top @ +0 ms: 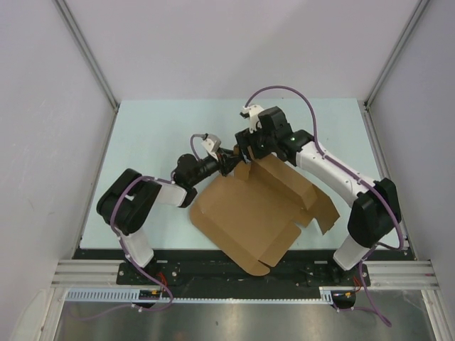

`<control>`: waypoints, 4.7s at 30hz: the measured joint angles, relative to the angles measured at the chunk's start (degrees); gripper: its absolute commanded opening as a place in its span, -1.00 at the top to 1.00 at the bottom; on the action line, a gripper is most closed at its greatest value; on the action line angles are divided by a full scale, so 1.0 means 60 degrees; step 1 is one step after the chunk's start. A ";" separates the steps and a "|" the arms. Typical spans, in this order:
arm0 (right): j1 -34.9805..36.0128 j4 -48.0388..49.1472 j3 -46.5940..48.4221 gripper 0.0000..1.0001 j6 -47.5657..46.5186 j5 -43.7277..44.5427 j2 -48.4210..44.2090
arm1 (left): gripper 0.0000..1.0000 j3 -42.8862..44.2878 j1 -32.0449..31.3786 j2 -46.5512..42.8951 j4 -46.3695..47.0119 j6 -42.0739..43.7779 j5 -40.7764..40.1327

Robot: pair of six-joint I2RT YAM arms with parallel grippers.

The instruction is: Fold the paper box

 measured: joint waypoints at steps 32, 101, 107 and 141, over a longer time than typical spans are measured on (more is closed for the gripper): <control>0.2980 0.0350 -0.0696 -0.35 -0.2506 0.7012 -0.0994 | 0.88 -0.0076 -0.0535 -0.0306 -0.1184 0.1752 -0.2816; 0.3249 0.1603 -0.1526 1.00 -0.2871 0.9260 -0.0277 | 1.00 0.0022 -0.1501 0.0415 -0.0149 0.0160 -0.4568; 0.3410 0.1548 -0.1537 1.00 -0.2841 0.9340 -0.0273 | 1.00 -0.0098 -0.2084 0.0382 -0.0091 0.0076 -0.6233; 0.3756 0.1344 -0.1534 1.00 -0.1738 0.9052 -0.0390 | 0.95 0.0495 -0.3690 -0.0007 -0.2699 -0.2845 -1.1879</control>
